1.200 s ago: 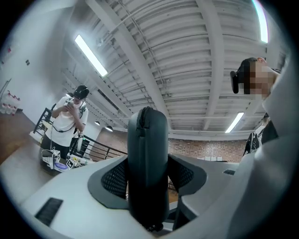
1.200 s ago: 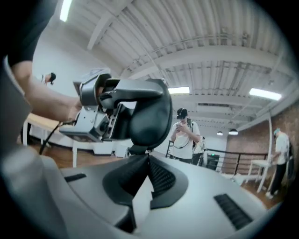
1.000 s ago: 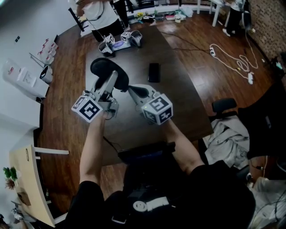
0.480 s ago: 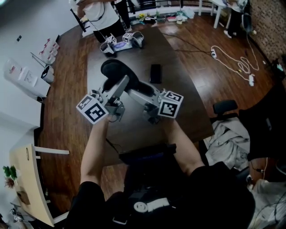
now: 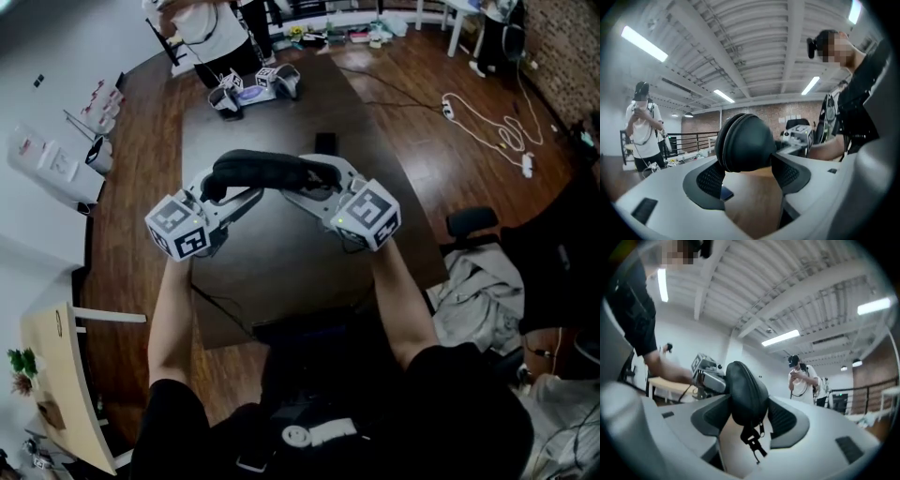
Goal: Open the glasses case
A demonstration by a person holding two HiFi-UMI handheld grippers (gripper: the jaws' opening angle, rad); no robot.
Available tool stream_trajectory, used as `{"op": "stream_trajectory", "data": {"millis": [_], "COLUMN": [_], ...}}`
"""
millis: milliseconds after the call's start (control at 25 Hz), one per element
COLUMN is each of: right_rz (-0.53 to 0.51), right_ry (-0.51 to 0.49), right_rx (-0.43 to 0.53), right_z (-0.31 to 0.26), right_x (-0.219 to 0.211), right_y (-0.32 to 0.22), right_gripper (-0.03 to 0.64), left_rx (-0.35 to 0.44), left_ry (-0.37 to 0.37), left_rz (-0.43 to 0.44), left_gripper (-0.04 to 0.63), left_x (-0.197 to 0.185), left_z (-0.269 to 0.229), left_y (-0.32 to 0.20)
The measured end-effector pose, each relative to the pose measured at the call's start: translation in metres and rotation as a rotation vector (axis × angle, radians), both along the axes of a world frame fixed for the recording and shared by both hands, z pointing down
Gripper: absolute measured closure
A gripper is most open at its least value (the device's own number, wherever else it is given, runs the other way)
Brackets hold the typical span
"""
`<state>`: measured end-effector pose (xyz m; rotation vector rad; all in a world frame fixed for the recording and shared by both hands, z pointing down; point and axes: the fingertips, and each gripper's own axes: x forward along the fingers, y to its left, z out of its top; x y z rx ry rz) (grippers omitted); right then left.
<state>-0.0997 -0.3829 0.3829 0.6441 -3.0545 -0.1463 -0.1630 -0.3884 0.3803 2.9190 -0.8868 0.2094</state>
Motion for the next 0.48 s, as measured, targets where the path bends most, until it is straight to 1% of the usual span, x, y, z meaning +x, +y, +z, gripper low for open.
{"op": "stream_trajectory", "data": {"millis": [40, 80, 160, 240, 280, 400, 480], "right_rz": [0.015, 0.028, 0.052, 0.069, 0.072, 0.068, 0.050], "right_ry": [0.073, 0.132, 0.212, 0.261, 0.288, 0.418, 0.497], "right_rx": [0.056, 0.101, 0.159, 0.181, 0.193, 0.262, 0.316], "right_z": [-0.001, -0.001, 0.001, 0.007, 0.011, 0.025, 0.029], "right_x": [0.000, 0.000, 0.004, 0.009, 0.011, 0.007, 0.000], "right_y": [0.001, 0.003, 0.004, 0.003, 0.003, 0.006, 0.010], "right_gripper": [0.353, 0.354, 0.356, 0.356, 0.356, 0.357, 0.356], "left_rx": [0.016, 0.028, 0.044, 0.057, 0.069, 0.137, 0.172], "left_ry": [-0.072, -0.126, -0.192, -0.249, -0.291, -0.479, -0.581], "left_rz": [-0.011, -0.026, -0.063, -0.090, -0.096, -0.070, -0.032], "left_gripper": [0.288, 0.272, 0.267, 0.263, 0.253, 0.242, 0.242], "left_x": [-0.003, -0.008, -0.021, -0.032, -0.034, -0.027, -0.017], "left_z": [0.006, 0.011, 0.016, 0.020, 0.022, 0.030, 0.037], "left_y": [0.000, -0.001, -0.003, -0.004, -0.004, 0.001, 0.005]}}
